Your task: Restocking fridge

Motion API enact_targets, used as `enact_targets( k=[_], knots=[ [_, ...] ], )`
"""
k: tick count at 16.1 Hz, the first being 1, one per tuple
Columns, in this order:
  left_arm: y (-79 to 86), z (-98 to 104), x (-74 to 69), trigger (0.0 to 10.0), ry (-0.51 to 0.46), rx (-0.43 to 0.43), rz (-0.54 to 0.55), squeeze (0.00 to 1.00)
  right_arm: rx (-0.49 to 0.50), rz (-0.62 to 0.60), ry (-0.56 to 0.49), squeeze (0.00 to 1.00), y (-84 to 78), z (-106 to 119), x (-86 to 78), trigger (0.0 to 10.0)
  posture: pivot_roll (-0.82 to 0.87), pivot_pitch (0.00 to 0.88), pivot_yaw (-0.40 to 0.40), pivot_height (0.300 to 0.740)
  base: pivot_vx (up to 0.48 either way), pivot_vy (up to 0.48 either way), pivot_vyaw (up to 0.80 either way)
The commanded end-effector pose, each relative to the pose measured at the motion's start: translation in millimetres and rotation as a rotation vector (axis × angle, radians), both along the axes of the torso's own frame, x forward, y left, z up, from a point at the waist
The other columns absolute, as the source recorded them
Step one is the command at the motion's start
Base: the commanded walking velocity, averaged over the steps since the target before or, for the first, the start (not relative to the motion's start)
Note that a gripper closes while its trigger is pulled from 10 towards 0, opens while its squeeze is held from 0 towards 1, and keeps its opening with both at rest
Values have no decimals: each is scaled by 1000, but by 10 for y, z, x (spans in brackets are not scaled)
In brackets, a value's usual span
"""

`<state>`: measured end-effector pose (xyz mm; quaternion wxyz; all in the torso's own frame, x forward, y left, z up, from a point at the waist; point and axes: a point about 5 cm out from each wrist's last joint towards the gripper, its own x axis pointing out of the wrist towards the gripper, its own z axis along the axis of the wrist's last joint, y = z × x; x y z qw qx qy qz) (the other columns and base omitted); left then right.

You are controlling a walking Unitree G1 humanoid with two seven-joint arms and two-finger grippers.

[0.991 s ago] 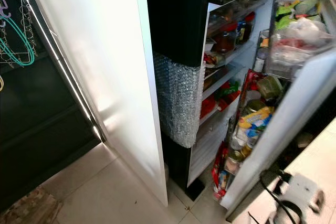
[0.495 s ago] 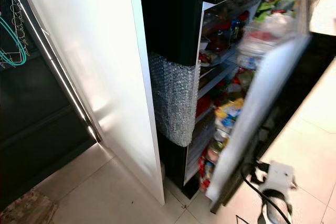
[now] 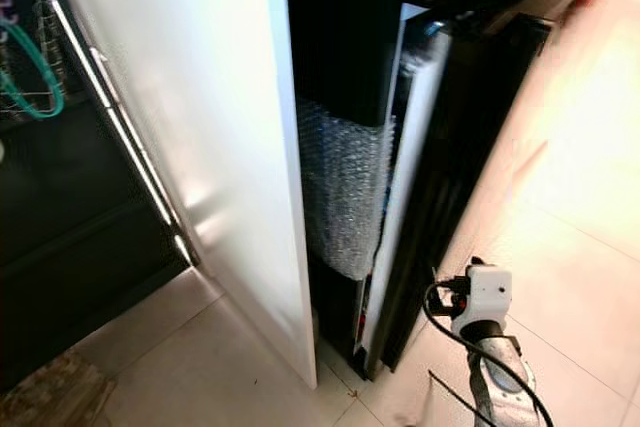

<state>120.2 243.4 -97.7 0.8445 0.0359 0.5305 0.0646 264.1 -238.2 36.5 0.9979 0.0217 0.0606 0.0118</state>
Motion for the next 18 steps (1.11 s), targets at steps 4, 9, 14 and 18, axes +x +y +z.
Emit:
enact_targets(
  k=[4,9,14,18],
  knots=[
    [12,-9,-36,10000,19,2,-7,0,93,-128,102,0,-235,-208,-182,10000,10,0,14,740,0,0,0],
    [1,-10,-29,10000,16,0,-4,0,83,-245,499,0,-332,-752,-539,10000,7,0,13,740,0,0,0],
    [5,-9,-29,10000,14,10,-2,0,32,-174,848,0,0,-1210,-1069,10000,34,0,8,740,0,0,0],
    [19,-4,-26,10000,21,24,-35,0,90,-186,886,0,213,-1296,-1143,10000,28,0,14,740,0,-160,0]
  ],
)
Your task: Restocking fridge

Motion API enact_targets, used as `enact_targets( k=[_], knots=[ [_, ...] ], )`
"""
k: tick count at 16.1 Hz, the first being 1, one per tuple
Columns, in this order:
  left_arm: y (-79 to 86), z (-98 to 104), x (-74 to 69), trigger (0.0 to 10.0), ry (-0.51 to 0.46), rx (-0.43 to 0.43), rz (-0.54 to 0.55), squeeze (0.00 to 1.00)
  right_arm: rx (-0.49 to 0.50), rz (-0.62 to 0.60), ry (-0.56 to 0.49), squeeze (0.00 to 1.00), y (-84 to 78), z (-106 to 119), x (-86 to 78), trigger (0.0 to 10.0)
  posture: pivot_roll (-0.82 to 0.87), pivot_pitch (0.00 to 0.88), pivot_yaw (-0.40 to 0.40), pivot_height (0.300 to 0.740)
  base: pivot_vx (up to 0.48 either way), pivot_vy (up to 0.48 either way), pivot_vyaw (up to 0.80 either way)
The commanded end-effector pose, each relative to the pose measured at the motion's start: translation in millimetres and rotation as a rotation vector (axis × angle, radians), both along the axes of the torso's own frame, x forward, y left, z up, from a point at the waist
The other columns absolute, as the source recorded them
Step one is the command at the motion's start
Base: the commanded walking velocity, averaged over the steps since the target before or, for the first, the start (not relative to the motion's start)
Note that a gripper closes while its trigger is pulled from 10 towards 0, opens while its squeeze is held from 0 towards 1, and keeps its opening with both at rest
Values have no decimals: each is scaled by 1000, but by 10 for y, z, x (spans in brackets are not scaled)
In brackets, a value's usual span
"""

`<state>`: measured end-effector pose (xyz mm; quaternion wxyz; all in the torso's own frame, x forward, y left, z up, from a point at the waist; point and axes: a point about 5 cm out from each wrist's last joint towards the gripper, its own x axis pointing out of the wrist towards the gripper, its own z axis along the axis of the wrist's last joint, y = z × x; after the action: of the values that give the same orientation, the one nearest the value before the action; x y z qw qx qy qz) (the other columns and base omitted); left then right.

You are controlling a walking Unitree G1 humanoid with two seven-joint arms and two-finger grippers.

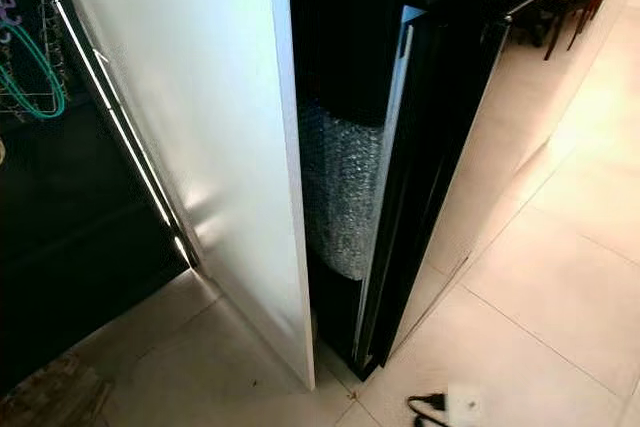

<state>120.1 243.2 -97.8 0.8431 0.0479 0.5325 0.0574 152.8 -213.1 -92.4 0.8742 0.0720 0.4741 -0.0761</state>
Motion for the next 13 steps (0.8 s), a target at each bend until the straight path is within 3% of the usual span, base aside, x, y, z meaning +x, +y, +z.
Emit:
enact_targets(
  k=[1,13],
  knots=[
    [23,-3,-27,10000,14,12,-12,0,4,-56,13,0,-2,-19,-43,10000,30,0,13,740,0,-330,0],
    [15,-6,-30,10000,16,10,-23,0,-4,-151,28,0,15,-54,-122,10000,27,0,6,740,0,-264,0]
  ],
)
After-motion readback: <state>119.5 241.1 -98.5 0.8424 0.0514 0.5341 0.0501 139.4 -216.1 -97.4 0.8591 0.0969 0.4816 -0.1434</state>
